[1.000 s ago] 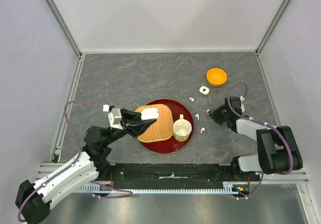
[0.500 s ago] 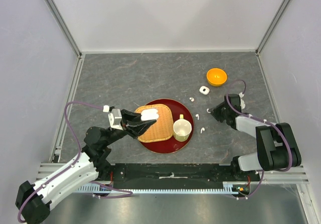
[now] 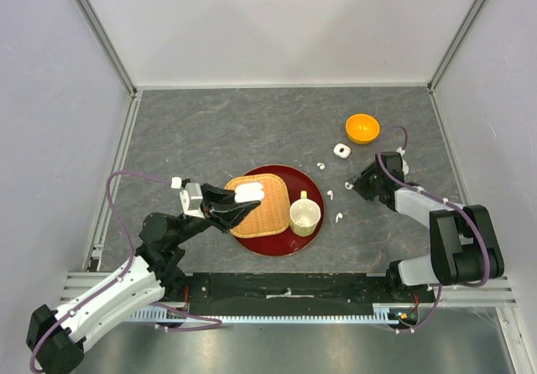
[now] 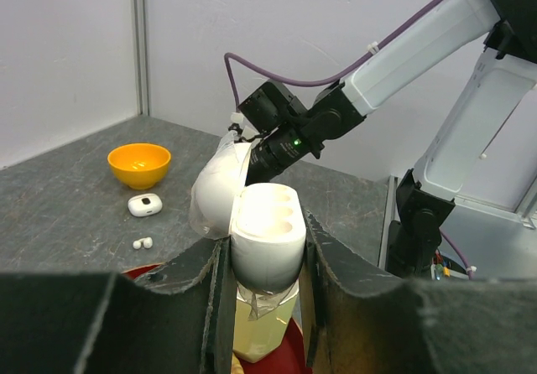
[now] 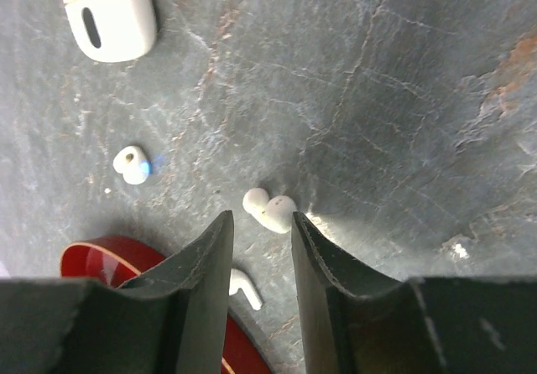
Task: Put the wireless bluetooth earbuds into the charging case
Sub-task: Adjust the earbud at the center of the board.
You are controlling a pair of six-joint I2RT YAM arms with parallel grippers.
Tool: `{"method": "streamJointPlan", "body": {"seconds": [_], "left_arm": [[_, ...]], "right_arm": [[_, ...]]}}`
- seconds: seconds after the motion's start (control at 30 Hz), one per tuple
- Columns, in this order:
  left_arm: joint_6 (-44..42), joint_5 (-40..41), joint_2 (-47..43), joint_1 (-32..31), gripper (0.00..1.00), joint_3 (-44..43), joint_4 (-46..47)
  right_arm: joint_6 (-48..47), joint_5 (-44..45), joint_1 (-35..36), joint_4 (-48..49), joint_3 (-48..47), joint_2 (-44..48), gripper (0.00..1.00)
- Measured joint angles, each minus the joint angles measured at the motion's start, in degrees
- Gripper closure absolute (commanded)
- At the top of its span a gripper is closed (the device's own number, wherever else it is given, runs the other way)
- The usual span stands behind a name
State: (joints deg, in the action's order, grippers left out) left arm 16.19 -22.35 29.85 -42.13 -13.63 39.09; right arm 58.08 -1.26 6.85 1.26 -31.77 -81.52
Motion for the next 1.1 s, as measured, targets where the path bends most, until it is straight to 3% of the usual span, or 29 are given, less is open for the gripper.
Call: {"method": "streamJointPlan", "body": {"seconds": [0.3, 1.1], "left_arm": [[0.0, 0.0, 0.0, 0.0, 0.98, 0.0, 0.0], [0.0, 0.1, 0.5, 0.0, 0.98, 0.0, -0.1]], "right_arm": [[3.0, -1.3, 0.0, -0.7, 2.9, 7.1, 0.58], [11.0, -0.2, 1.6, 4.3, 6.1, 3.0, 0.68]]}}
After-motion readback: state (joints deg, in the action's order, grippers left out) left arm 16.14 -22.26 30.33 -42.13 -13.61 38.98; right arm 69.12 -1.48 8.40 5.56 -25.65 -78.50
